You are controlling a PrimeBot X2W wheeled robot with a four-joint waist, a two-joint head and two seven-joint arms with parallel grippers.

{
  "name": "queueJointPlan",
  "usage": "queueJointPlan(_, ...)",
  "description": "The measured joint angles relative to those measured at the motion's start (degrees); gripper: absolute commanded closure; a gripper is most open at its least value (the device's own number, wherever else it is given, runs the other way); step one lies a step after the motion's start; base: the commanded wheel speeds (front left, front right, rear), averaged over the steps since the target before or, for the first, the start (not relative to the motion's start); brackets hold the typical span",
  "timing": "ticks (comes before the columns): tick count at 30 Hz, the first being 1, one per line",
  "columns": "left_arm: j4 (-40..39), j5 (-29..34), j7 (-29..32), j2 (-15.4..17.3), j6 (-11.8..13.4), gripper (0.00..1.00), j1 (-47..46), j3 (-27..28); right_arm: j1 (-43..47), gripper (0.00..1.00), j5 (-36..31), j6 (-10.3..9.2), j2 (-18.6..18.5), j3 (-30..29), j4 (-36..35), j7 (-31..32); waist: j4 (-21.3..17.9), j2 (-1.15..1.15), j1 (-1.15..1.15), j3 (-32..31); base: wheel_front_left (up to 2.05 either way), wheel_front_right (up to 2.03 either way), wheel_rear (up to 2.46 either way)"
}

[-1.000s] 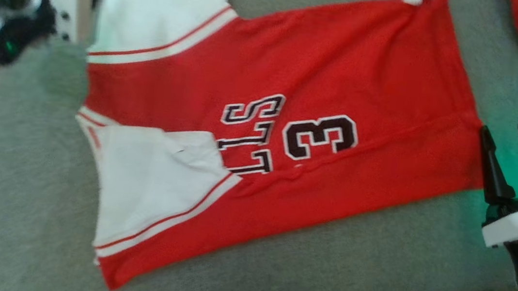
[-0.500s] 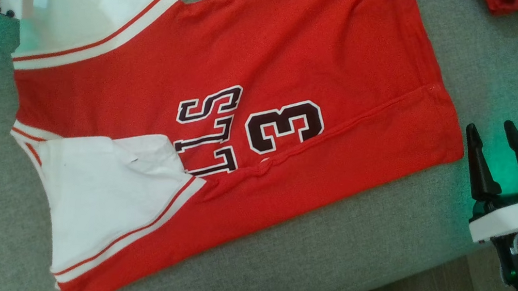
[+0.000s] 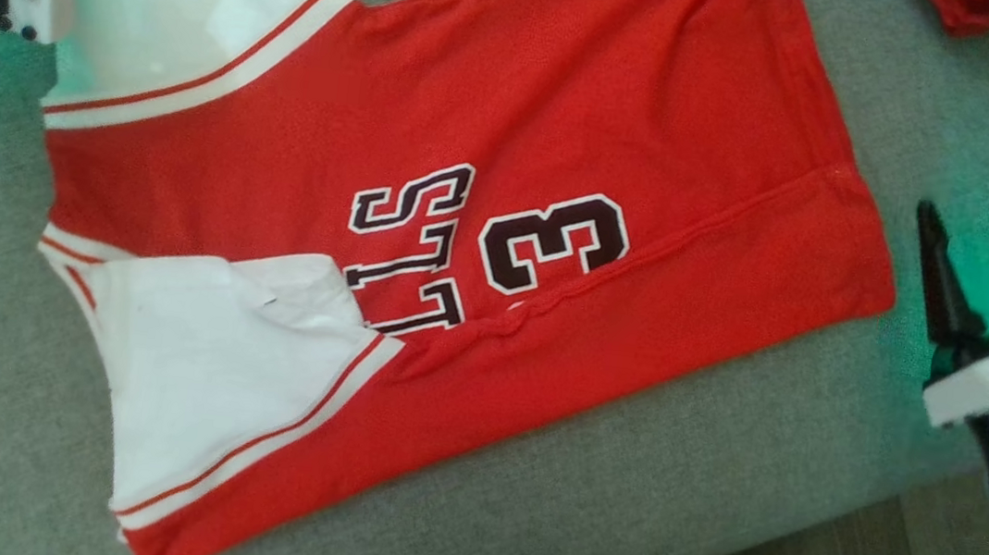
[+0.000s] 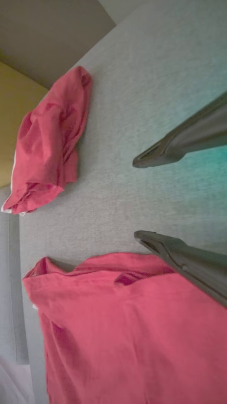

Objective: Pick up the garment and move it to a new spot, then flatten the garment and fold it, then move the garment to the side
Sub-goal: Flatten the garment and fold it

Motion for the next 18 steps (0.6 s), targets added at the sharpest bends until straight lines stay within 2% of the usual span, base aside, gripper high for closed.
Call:
queueJointPlan(4, 0.0, 0.3, -1.7, -0.8, -1.4, 1.0, -0.1, 0.0, -5.5, 0.0, 0.8, 0.0, -2.5, 2.4, -2.8, 4.6, 1.2, 0.0, 0.0, -0.1, 0.0, 0.0, 0.0)
queueJointPlan(9, -0.1, 1.0, -2.8, -2.2, -2.5, 1.0, -1.4, -0.9, -17.3, 0.0, 2.6, 0.0, -4.2, 8.6, -4.0, 15.1, 2.9, 0.0, 0.0, 0.1, 0.0, 0.0, 0.0)
queueJointPlan(14, -0.5, 1.4, -4.0, -4.2, -3.7, 1.0, -3.3, -2.0, -29.5, 0.0, 2.8, 0.0, -4.0, 14.3, 1.1, 24.8, 4.9, 0.0, 0.0, 0.4, 0.0, 0.0, 0.0)
queueJointPlan(18, -0.5, 1.6, -4.6, -4.8, -4.2, 1.0, -3.7, -2.6, -34.0, 0.0, 3.9, 0.0, -2.9, 17.1, 5.4, 28.4, 6.0, 0.0, 0.0, 0.6, 0.0, 0.0, 0.0)
